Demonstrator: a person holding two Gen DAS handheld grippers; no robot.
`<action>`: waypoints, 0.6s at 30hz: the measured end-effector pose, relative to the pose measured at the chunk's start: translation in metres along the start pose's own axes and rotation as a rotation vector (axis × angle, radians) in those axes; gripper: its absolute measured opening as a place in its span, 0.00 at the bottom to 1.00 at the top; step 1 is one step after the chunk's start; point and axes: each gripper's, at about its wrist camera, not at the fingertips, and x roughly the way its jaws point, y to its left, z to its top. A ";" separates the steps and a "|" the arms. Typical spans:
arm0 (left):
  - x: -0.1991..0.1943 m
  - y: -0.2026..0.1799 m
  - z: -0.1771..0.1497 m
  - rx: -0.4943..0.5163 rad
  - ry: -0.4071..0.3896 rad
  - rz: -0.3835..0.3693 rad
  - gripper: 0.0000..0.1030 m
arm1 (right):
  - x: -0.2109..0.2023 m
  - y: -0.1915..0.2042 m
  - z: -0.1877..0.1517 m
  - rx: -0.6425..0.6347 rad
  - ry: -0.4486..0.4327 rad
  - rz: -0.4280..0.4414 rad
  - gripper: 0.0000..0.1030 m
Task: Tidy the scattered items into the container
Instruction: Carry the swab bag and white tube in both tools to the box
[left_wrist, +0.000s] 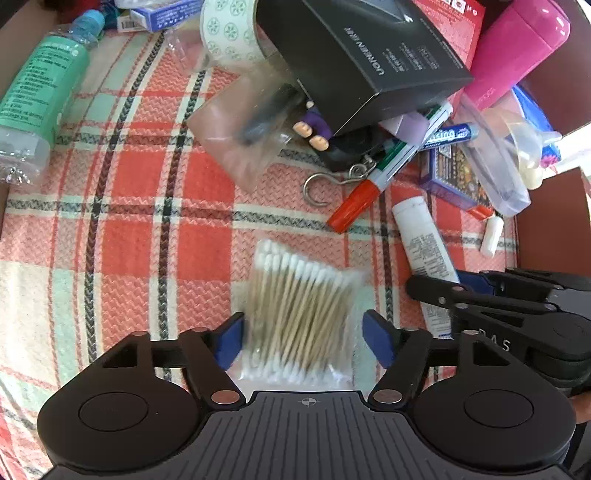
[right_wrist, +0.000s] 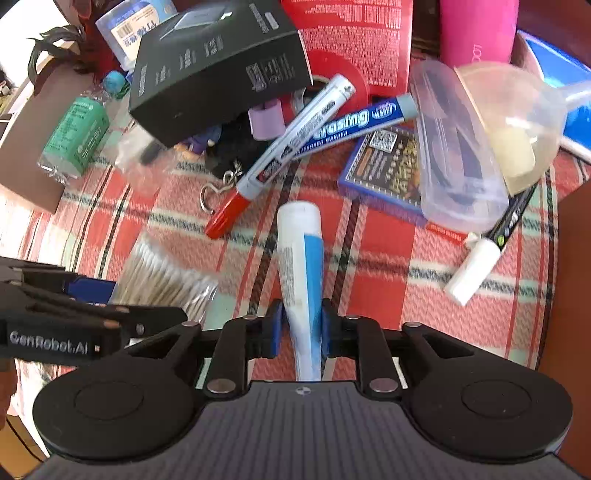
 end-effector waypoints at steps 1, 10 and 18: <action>0.001 0.001 0.002 0.001 -0.003 0.001 0.81 | 0.001 0.000 0.001 -0.005 0.001 -0.001 0.33; 0.008 -0.016 0.006 0.124 0.014 0.103 0.59 | 0.011 0.005 0.010 -0.051 0.008 -0.007 0.32; 0.006 -0.023 0.000 0.123 0.010 0.108 0.51 | 0.013 0.011 0.009 -0.059 0.018 0.012 0.28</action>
